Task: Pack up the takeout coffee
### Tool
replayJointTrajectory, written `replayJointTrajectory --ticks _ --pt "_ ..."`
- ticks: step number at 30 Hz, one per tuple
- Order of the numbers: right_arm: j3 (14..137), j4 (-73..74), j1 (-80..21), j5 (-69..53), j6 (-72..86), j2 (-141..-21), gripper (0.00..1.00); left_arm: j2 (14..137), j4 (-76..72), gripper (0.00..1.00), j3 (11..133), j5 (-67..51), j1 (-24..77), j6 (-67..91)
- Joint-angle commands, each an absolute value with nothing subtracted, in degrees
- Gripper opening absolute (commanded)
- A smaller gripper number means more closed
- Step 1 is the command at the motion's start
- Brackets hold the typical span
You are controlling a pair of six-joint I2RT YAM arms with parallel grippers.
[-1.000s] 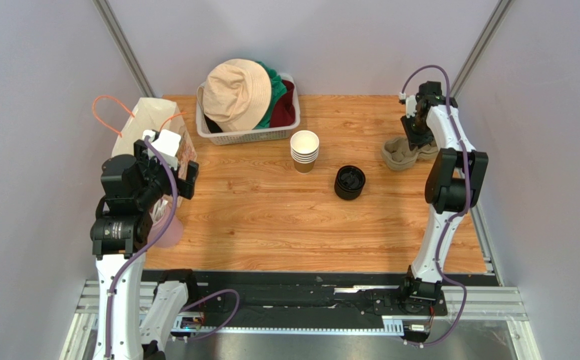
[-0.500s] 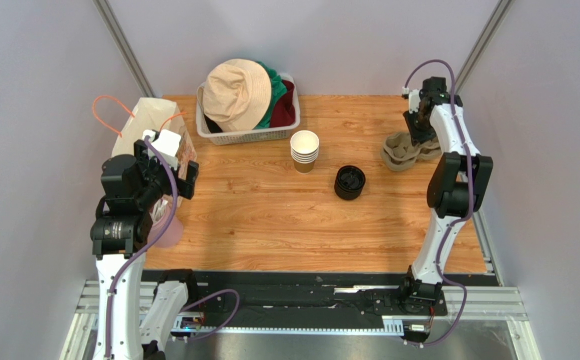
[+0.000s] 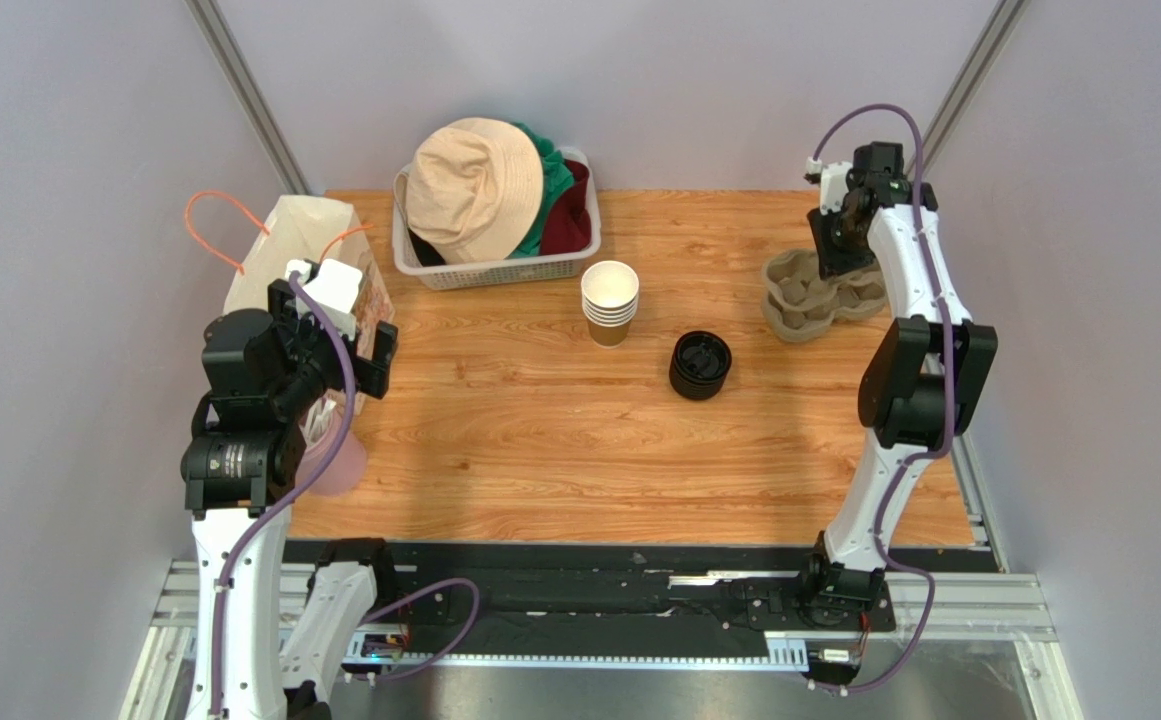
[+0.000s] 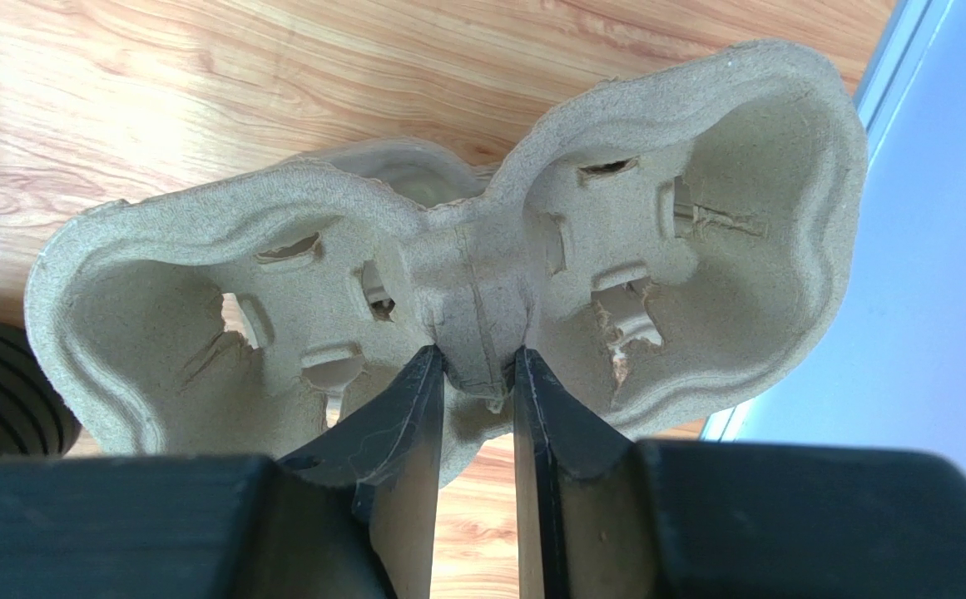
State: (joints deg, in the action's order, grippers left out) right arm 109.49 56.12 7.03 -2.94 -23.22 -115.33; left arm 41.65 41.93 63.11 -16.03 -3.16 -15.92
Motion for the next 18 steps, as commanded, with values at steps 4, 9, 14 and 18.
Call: replayJointTrajectory --ticks 4,9,14,18 --pt "109.5 57.3 5.4 -3.3 -22.9 -114.1 0.23 41.3 40.2 0.99 62.9 -16.6 -3.5 -15.7" --pt "108.5 57.0 4.7 -1.8 -22.3 -113.6 0.23 41.3 40.1 0.99 63.0 -16.9 -3.5 -15.8" --pt "107.8 57.0 4.0 -0.8 -22.1 -114.3 0.23 41.4 40.1 0.99 62.9 -17.0 -3.5 -15.6" --pt "107.1 57.5 3.9 -0.1 -22.5 -114.3 0.24 41.5 40.0 0.99 62.9 -17.0 -3.4 -15.7"
